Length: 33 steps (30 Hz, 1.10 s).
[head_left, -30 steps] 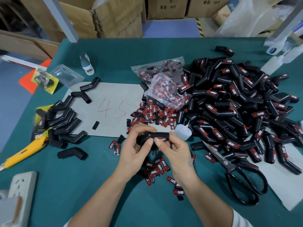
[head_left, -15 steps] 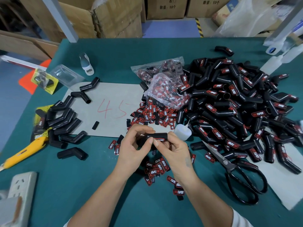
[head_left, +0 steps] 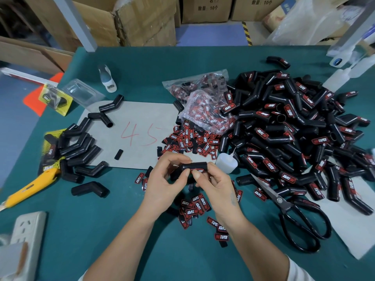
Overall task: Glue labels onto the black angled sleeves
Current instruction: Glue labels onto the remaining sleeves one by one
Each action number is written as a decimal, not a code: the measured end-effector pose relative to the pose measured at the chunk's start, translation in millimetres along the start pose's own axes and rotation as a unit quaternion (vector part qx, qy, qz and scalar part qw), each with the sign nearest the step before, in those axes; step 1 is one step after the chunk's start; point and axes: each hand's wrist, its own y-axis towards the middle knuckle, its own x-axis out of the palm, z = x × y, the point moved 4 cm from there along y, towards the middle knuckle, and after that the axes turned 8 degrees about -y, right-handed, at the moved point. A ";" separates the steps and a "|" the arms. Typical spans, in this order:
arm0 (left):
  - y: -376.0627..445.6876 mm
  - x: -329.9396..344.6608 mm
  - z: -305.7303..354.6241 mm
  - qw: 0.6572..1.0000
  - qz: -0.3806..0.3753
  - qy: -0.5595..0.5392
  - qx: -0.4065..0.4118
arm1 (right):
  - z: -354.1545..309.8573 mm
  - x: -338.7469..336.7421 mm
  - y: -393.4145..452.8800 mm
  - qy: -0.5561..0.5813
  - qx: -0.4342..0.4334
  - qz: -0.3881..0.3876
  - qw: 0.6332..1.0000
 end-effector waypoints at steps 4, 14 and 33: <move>0.2 -0.5 0.9 1.000 0.003 0.002 -0.002 | 1.5 -1.6 1.0 -0.024 -0.005 0.007 1.000; 0.3 -3.6 -2.4 1.000 0.002 0.013 -0.005 | -0.5 -1.5 2.2 -0.058 -0.039 0.002 0.998; 2.8 -6.3 -6.8 0.998 -0.005 -0.039 -0.054 | 5.1 -4.2 4.6 -0.075 -0.023 -0.017 0.997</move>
